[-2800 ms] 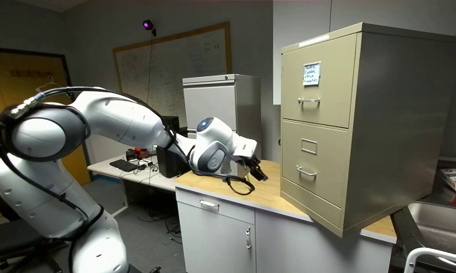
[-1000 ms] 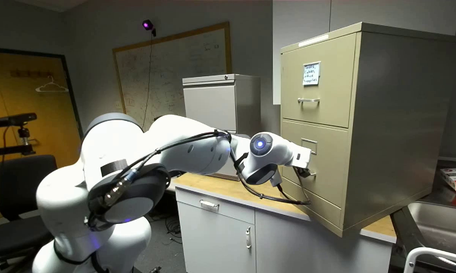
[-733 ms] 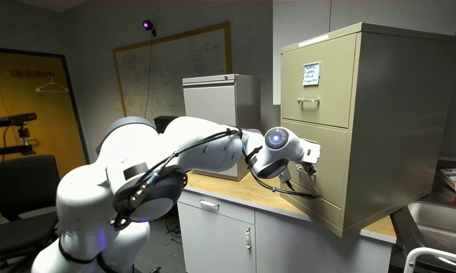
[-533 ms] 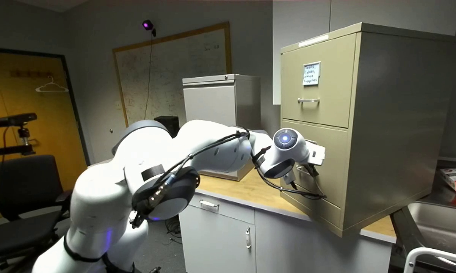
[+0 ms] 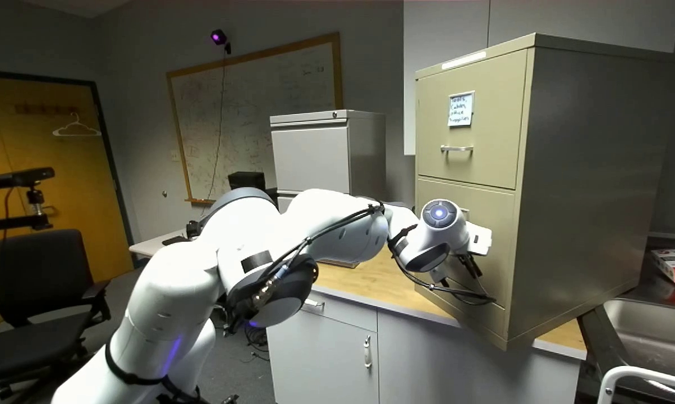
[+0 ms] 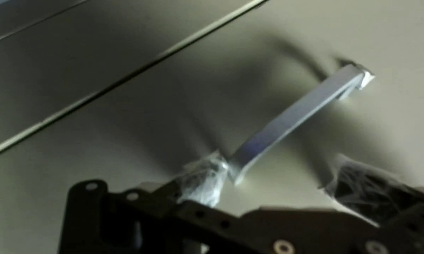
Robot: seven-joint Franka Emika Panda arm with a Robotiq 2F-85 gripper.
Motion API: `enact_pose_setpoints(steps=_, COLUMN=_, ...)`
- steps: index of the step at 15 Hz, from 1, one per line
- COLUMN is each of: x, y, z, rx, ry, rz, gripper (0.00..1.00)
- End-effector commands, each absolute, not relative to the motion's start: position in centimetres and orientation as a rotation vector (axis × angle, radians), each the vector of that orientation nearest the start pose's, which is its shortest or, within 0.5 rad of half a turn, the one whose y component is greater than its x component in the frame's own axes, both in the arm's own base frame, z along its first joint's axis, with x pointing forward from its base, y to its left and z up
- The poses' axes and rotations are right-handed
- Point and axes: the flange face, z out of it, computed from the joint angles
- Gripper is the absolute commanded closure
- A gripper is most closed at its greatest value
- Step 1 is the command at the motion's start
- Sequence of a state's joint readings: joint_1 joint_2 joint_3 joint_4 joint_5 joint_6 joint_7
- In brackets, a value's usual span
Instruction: Open the bottom drawer of the file cabinet on the right
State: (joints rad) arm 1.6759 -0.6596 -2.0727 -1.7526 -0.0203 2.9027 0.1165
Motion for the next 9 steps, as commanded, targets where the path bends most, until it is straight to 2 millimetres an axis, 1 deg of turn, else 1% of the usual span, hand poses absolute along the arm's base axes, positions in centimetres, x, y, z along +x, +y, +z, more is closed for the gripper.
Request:
enact_pose_setpoints(steps=1, x=59.6, y=-39.6, z=41.0, rx=-2.322, ry=1.022, rz=-1.082, gripper=0.00)
enact_pose_setpoints(steps=3, x=59.6, y=-39.3, z=39.6, rx=-2.340, ry=1.022, rz=-1.036, gripper=0.00)
enact_pose_setpoints(steps=6, x=59.5, y=-39.4, z=39.8, rx=-2.342, ry=1.026, rz=-1.031, gripper=0.00)
enact_pose_setpoints(steps=7, x=59.5, y=-39.3, z=39.7, rx=-2.345, ry=1.034, rz=-1.018, gripper=0.25)
enact_pose_setpoints(steps=8, x=59.5, y=-39.2, z=39.7, rx=-2.353, ry=1.031, rz=-1.003, gripper=0.25)
enact_pose_setpoints(steps=9, x=59.4, y=-39.0, z=39.8, rx=-2.355, ry=1.030, rz=-0.965, gripper=0.32)
